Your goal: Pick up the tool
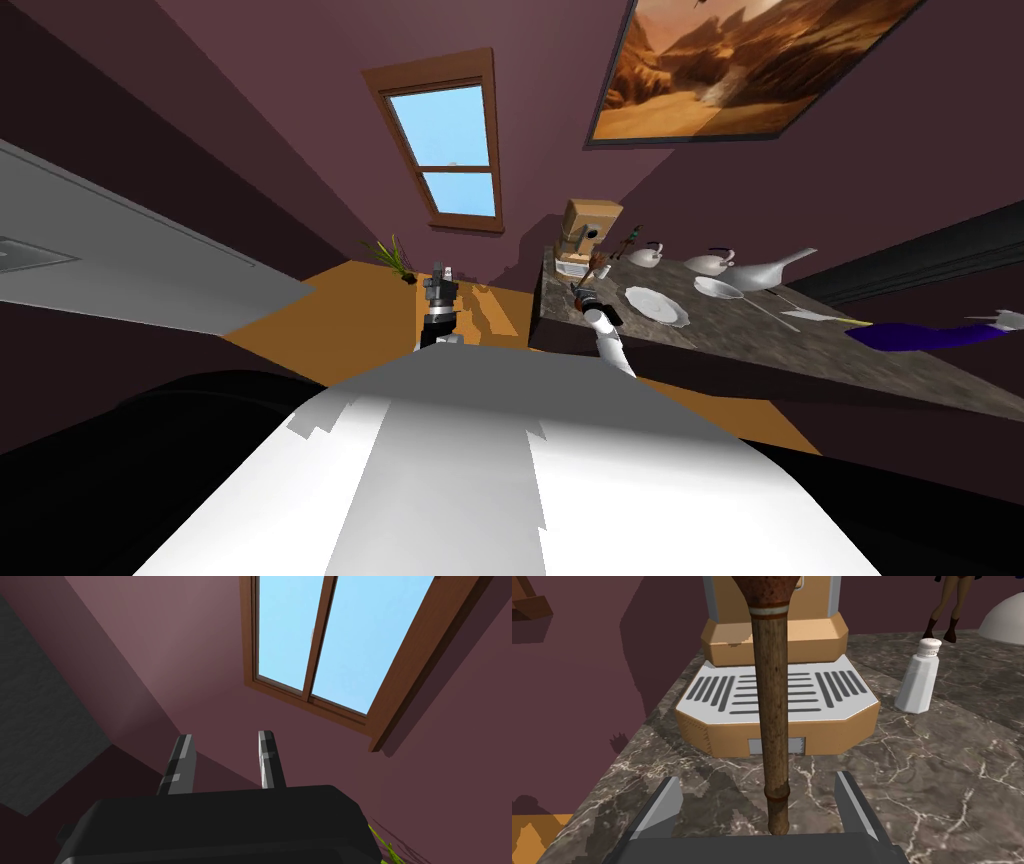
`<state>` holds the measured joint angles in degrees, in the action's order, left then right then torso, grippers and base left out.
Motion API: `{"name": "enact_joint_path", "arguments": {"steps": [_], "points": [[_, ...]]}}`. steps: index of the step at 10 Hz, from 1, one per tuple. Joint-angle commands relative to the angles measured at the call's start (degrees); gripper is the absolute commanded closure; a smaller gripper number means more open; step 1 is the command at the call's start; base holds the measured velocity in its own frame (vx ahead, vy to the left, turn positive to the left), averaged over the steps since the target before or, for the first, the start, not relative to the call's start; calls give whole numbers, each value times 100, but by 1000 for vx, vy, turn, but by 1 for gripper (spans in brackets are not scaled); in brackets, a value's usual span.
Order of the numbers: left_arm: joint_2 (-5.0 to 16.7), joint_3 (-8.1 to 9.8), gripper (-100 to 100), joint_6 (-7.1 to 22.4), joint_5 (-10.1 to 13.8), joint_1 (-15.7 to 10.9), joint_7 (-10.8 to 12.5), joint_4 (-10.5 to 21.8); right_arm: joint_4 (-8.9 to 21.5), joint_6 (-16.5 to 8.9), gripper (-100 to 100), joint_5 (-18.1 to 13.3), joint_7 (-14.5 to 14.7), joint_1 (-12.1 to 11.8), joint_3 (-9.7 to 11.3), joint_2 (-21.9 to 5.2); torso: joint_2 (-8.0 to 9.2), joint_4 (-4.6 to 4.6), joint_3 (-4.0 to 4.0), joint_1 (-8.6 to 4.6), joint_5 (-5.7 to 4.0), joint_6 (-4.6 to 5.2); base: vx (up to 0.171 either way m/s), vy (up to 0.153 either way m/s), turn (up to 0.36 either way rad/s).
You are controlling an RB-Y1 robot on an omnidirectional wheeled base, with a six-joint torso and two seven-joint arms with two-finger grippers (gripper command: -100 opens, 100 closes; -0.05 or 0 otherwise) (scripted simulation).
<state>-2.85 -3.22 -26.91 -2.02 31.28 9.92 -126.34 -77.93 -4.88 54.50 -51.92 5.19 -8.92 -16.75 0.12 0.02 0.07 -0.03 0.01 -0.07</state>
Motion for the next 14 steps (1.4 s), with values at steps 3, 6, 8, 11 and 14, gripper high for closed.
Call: {"name": "enact_joint_path", "arguments": {"steps": [3,6,8,11,14], "points": [[0,0,0,0,0,0,0,0,633,337,-100,182,-298,103,-80,-560,14,4,9,12,2,-1,-89,31,302],[0,1,0,0,0,1,0,0,1269,778,-100,499,-699,190,-138,-1213,17,5,11,8,2,6,-102,43,305],[0,1,0,0,0,1,0,0,1606,998,-100,658,-900,233,-167,-1474,20,6,13,7,2,6,-86,44,306],[1,2,0,0,0,2,0,0,1694,998,-100,658,-900,233,-167,-1656,3,2,3,-5,0,11,-34,17,75],[0,1,0,0,0,2,0,0,2048,1219,-100,817,-1100,277,-196,-2021,6,2,4,4,1,8,-49,35,208]]}}
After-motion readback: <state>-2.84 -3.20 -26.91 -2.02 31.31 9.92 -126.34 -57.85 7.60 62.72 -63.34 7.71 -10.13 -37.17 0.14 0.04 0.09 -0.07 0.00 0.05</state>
